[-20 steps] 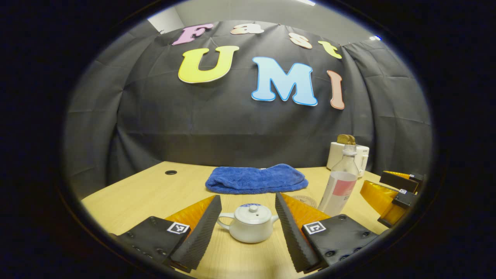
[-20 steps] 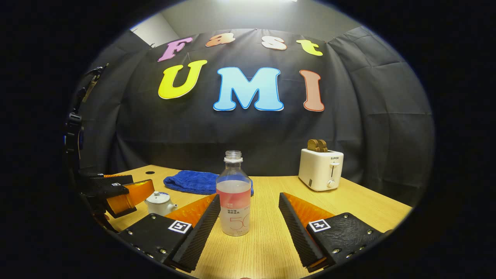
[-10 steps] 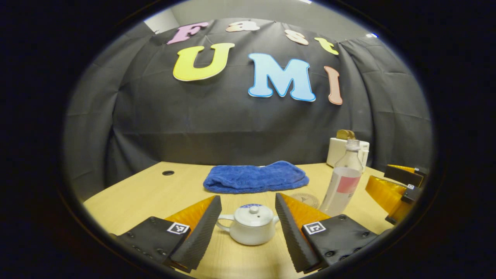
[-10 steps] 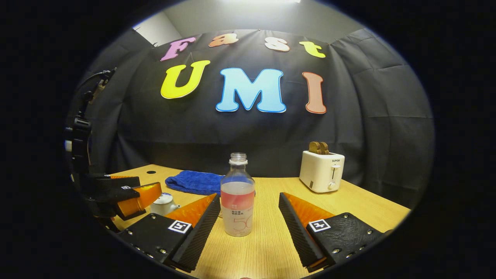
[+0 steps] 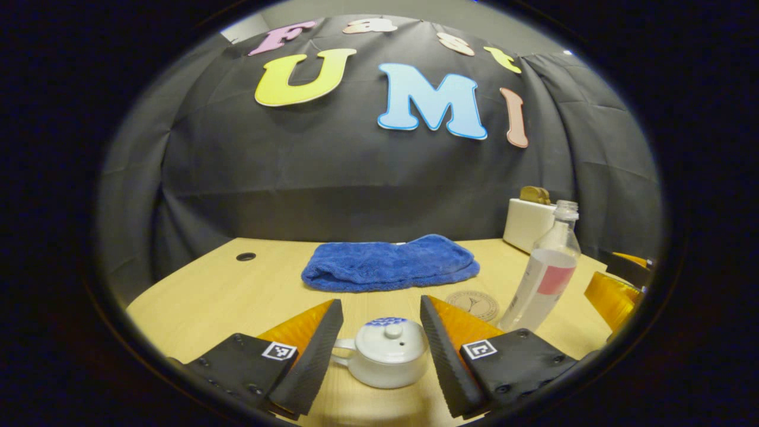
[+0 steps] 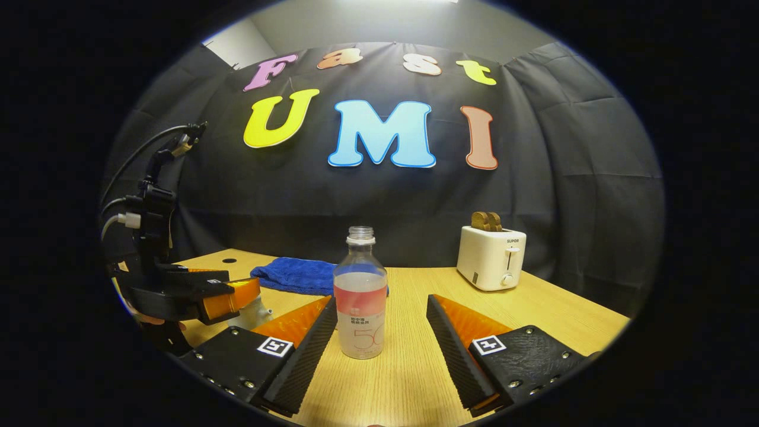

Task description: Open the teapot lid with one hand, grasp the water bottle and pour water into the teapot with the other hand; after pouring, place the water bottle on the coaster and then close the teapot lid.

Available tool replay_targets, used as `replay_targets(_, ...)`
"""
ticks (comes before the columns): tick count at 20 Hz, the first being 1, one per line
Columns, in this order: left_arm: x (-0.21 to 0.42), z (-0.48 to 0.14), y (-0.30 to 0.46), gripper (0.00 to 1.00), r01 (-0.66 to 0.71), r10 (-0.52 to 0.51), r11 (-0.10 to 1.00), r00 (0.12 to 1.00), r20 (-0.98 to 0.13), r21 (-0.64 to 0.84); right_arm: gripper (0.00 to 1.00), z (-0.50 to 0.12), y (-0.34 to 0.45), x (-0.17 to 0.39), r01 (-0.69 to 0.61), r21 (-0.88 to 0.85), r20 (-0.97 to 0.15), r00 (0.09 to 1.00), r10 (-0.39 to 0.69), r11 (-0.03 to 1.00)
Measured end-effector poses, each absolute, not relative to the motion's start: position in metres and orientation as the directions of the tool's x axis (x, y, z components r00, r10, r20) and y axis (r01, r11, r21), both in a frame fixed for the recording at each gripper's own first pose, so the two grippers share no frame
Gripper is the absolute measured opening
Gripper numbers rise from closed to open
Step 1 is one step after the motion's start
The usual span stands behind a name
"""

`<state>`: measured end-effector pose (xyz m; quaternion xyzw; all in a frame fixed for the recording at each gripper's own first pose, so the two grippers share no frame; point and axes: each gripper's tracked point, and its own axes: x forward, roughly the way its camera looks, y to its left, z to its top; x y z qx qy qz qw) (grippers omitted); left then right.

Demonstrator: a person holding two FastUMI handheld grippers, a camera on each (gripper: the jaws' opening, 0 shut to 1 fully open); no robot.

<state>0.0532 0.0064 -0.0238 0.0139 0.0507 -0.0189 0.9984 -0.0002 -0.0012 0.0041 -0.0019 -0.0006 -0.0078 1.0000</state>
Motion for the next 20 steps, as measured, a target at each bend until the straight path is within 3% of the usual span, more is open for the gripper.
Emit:
replay_targets(3,0.059,-0.032,0.008,0.86,0.036,-0.034,0.999,0.992,-0.119,0.018,0.94,0.000,-0.005,0.001,0.023,0.010,-0.010,1.000,-0.023,1.000)
replay_targets(7,0.060,-0.029,0.003,0.77,0.046,-0.042,0.998,0.993,-0.108,0.034,0.94,-0.005,-0.010,0.002,0.034,0.015,-0.022,0.999,-0.033,0.999)
replay_targets(8,0.061,-0.029,0.000,0.63,0.052,-0.046,0.998,0.992,-0.115,0.047,0.94,-0.007,-0.011,0.002,0.036,0.016,-0.025,0.999,-0.036,0.999)
replay_targets(10,0.062,-0.027,0.002,0.63,0.046,-0.039,0.996,0.994,-0.104,0.072,0.94,-0.008,-0.013,0.003,0.040,0.020,-0.029,0.999,-0.040,0.999)
replay_targets(12,0.063,-0.026,-0.001,0.34,0.058,-0.050,0.996,0.993,-0.108,0.073,0.94,-0.011,-0.014,0.003,0.040,0.026,-0.036,0.999,-0.039,0.999)
replay_targets(14,0.063,-0.023,-0.004,0.35,0.069,-0.061,0.995,0.993,-0.104,0.076,0.94,-0.012,-0.015,0.003,0.042,0.029,-0.040,0.998,-0.041,0.999)
replay_targets(16,0.065,-0.026,-0.003,0.15,0.061,-0.052,0.995,0.993,-0.110,0.076,0.94,-0.011,-0.017,0.004,0.045,0.031,-0.040,0.998,-0.043,0.999)
replay_targets(19,0.065,-0.023,-0.001,0.15,0.048,-0.040,0.996,0.994,-0.103,0.080,0.94,-0.011,-0.019,0.004,0.047,0.031,-0.037,0.998,-0.046,0.998)
replay_targets(20,0.065,-0.024,-0.001,0.07,0.048,-0.040,0.996,0.994,-0.100,0.075,0.94,-0.011,-0.019,0.003,0.048,0.031,-0.037,0.998,-0.046,0.998)
